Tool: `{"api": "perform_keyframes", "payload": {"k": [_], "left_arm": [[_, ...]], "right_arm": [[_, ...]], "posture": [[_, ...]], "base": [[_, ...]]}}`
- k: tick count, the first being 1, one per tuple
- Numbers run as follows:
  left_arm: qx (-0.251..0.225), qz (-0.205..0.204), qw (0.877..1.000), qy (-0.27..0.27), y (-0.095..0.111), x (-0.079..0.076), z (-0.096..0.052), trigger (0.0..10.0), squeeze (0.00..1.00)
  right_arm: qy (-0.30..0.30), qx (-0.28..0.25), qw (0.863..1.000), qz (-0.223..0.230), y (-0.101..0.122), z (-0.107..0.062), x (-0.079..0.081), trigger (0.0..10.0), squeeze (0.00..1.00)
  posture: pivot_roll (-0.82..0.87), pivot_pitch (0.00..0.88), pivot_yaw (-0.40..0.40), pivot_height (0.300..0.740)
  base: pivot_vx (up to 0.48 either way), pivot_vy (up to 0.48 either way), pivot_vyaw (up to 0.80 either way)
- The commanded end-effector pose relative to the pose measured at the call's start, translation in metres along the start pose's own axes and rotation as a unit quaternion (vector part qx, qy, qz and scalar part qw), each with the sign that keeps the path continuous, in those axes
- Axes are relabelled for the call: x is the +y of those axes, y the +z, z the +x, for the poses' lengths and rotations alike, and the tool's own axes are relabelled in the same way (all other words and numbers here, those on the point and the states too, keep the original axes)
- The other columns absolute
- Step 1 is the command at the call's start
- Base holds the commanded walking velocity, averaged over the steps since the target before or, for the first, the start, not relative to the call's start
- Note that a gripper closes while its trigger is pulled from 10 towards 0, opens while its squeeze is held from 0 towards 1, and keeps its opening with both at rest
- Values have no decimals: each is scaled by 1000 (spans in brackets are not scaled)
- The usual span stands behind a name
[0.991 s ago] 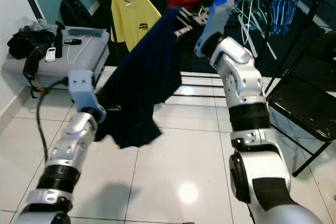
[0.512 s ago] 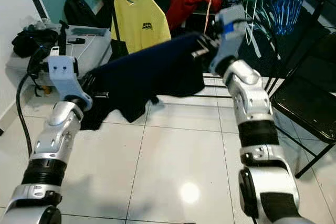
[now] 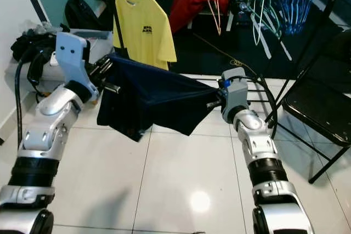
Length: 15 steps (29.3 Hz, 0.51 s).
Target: Hang hanger
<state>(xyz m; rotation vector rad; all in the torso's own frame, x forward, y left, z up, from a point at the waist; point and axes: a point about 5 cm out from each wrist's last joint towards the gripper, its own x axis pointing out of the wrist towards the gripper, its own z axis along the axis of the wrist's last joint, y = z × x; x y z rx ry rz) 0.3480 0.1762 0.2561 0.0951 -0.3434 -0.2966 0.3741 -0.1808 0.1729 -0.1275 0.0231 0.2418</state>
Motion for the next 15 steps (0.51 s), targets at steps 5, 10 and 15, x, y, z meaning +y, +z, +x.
{"api": "perform_keyframes", "payload": {"k": [5,10,15], "left_arm": [[-11,14,1000,-20,17,1,3,0,0],[68,64,979,-180,2,-22,-12,0,0],[122,105,957,-243,-10,-25,-25,0,0]], "right_arm": [[-18,-7,1000,6,-5,-2,0,0,0],[-36,-36,999,-9,6,-1,-8,0,0],[-49,-58,997,-25,16,-2,-16,0,0]], "posture": [[-24,114,4,740],[-19,108,7,740],[-19,106,9,740]], "base": [[0,0,0],[0,0,0],[0,0,0]]}}
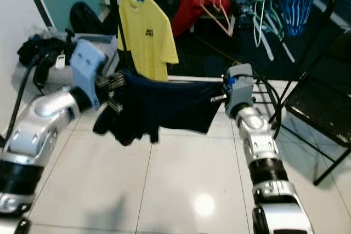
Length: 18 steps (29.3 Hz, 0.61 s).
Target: Hang hanger
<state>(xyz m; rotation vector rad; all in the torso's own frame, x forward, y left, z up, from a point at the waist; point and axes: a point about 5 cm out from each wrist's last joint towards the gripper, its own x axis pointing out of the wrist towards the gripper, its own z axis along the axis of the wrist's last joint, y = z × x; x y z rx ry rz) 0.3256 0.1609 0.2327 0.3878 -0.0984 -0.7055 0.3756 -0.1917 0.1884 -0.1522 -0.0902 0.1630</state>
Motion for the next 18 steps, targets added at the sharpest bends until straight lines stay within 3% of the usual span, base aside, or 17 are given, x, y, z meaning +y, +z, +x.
{"api": "perform_keyframes", "payload": {"k": [1,8,10,11,13,14,18], "left_arm": [[3,17,1000,-13,4,-2,-2,0,0],[3,17,1000,-13,4,-2,-2,0,0],[114,80,988,-65,-30,-12,-10,0,0],[145,97,981,-81,-44,-19,-10,0,0],[145,97,981,-81,-44,-19,-10,0,0],[160,98,978,-94,-61,-34,-3,0,0],[159,83,979,-97,-70,-46,5,0,0]], "right_arm": [[-6,-7,1000,-6,2,0,-3,0,0],[-6,-7,1000,-6,2,0,-3,0,0],[-26,-47,999,-11,23,4,-15,0,0],[-24,-65,998,-4,34,6,-17,0,0],[-24,-65,998,-4,34,6,-17,0,0],[19,-87,996,10,53,11,-7,0,0],[75,-99,992,15,67,13,9,0,0]], "posture": [[-19,106,9,740],[-19,106,9,740],[-19,82,6,740],[-19,80,9,740],[-19,80,9,740],[-21,76,10,740],[-25,76,9,740]], "base": [[0,0,0],[0,0,0],[0,0,0],[0,0,0],[0,0,0],[0,0,0],[0,0,0]]}}
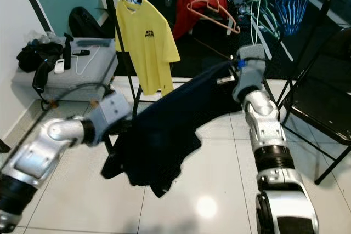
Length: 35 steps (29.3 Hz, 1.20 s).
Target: Hang hanger
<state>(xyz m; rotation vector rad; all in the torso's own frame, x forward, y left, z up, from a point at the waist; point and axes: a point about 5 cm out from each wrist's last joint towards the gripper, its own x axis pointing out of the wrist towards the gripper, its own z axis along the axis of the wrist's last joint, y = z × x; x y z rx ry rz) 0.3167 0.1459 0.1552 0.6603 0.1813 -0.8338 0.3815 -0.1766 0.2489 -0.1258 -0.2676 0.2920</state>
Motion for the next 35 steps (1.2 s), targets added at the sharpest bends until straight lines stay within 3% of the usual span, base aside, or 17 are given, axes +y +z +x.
{"api": "perform_keyframes", "payload": {"k": [1,4,5,6,7,9,10,15,16,20,21,24,25,28,29,35], "left_arm": [[7,3,1000,5,-4,-2,1,0,0],[15,-7,1000,6,-10,-9,10,0,0],[26,-8,999,38,-15,-8,16,10000,27],[26,-8,999,38,-15,-8,16,10000,27],[35,-10,998,55,-19,-7,20,10000,800],[41,-10,997,66,-22,-6,22,10000,800],[43,-14,997,70,-23,-6,24,10000,1000],[44,-10,995,87,-25,-3,26,10000,1000],[43,-9,993,111,-25,2,26,10000,447],[41,-9,991,127,-26,5,26,10000,447],[20,-28,990,139,-18,8,26,10000,0],[-5,-47,991,127,-8,5,27,10000,0],[-28,-58,993,95,4,-3,30,10000,0],[-42,-61,995,73,14,-11,35,10000,0],[-49,-83,993,63,22,-19,42,10000,0],[-22,-126,991,46,27,-34,63,10000,0]], "right_arm": [[17,-6,1000,9,5,2,5,0,0],[46,-17,999,10,15,7,14,0,0],[65,-23,998,13,21,10,20,0,0],[65,-23,998,13,21,10,20,0,0],[83,-26,996,18,25,12,26,0,0],[93,-28,995,21,28,13,29,0,0],[104,-30,994,21,30,15,32,0,0],[117,-36,992,24,36,19,36,0,0],[122,-38,991,29,39,20,37,0,0],[126,-39,991,34,42,20,38,0,0],[126,-37,991,35,42,20,37,0,0],[122,-31,991,35,42,20,35,0,0],[111,-22,993,32,40,21,32,0,0],[96,-11,995,31,38,21,28,0,0],[65,15,997,26,31,24,23,0,0],[-20,79,996,32,5,31,15,0,0]], "posture": [[-25,76,9,740],[-29,76,8,740],[-35,81,8,740],[-35,81,8,740],[-40,84,5,740],[-40,84,5,740],[-45,93,-5,740],[-47,100,-9,740],[-49,103,-9,740],[-51,106,-10,740],[-56,109,-11,740],[-56,111,-14,740],[-59,114,-17,740],[-61,115,-18,740],[-64,114,-19,740],[-71,117,-25,740]], "base": [[0,0,0],[0,0,0],[0,0,0],[0,0,0],[0,0,0],[0,0,0],[0,0,0],[0,0,0],[0,0,0],[0,0,0],[0,0,0],[0,0,0],[0,0,0],[0,0,0],[0,0,0],[0,0,0]]}}
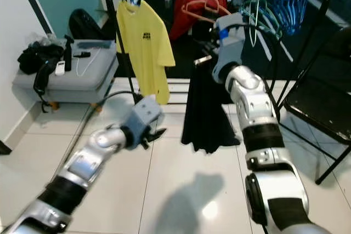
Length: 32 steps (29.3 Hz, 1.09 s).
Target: Hang hanger
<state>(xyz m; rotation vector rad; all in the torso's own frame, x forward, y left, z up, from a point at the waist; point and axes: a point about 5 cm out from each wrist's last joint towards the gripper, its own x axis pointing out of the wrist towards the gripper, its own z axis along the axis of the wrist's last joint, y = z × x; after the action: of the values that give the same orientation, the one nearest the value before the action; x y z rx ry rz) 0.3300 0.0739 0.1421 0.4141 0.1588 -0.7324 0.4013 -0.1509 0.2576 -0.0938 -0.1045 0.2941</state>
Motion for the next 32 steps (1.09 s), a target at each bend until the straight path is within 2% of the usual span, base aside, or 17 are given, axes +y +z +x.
{"api": "perform_keyframes", "payload": {"k": [1,3,4,7,10,16,17,18,19,21,22,23,24,25,29,30,32], "left_arm": [[23,-12,1000,0,-6,-2,3,10000,0],[38,-21,999,-5,-9,-7,8,10000,0],[66,-40,997,7,-15,-11,16,10000,0],[76,-46,996,18,-18,-11,20,10000,0],[96,-24,995,31,-21,-13,24,10000,0],[122,-37,990,62,-23,-15,32,10000,16],[127,-47,988,69,-25,-15,33,10000,392],[127,-47,988,69,-25,-15,33,10000,392],[133,-67,986,78,-28,-16,34,10000,384],[133,-67,986,78,-28,-16,34,10000,384],[138,-80,983,88,-29,-17,35,10000,286],[143,-90,981,93,-31,-19,37,10000,0],[143,-90,981,93,-31,-19,37,10000,0],[148,-93,979,103,-32,-19,39,10000,0],[153,-101,976,118,-34,-20,42,10000,0],[155,-132,970,130,-35,-23,45,10000,0],[156,-141,969,134,-35,-24,46,10000,0]], "right_arm": [[-23,1,1000,6,1,3,-3,0,0],[-42,12,999,14,-6,6,-3,0,0],[-57,27,997,33,-13,11,3,0,0],[-61,35,997,38,-16,14,7,0,0],[-55,56,996,47,-24,18,17,0,0],[-51,87,993,65,-38,25,41,0,0],[-49,89,992,77,-37,27,46,0,0],[-49,89,992,77,-37,27,46,0,0],[-46,88,991,85,-35,29,52,0,0],[-46,88,991,85,-35,29,52,0,0],[-44,86,991,96,-32,31,58,0,0],[-34,80,990,107,-27,34,66,0,0],[-34,80,990,107,-27,34,66,0,0],[-21,73,990,118,-21,36,74,0,0],[-3,59,989,134,-11,40,86,0,0],[7,39,986,160,2,43,95,0,0],[9,35,985,167,5,44,98,0,0]], "posture": [[-71,117,-25,740],[-69,119,-31,740],[-69,122,-35,740],[-72,124,-42,740],[-71,129,-51,740],[-72,142,-66,740],[-68,143,-71,740],[-68,143,-71,740],[-64,146,-77,740],[-64,146,-77,740],[-61,147,-82,740],[-59,148,-86,740],[-59,148,-86,740],[-60,149,-86,740],[-61,151,-86,740],[-62,152,-86,740],[-62,152,-86,740]], "base": [[0,0,0],[0,0,0],[0,0,0],[0,0,0],[0,0,0],[0,0,0],[0,0,0],[0,0,0],[0,0,0],[0,0,0],[0,0,0],[0,0,0],[0,0,0],[0,0,0],[0,0,0],[0,0,0],[0,0,0]]}}
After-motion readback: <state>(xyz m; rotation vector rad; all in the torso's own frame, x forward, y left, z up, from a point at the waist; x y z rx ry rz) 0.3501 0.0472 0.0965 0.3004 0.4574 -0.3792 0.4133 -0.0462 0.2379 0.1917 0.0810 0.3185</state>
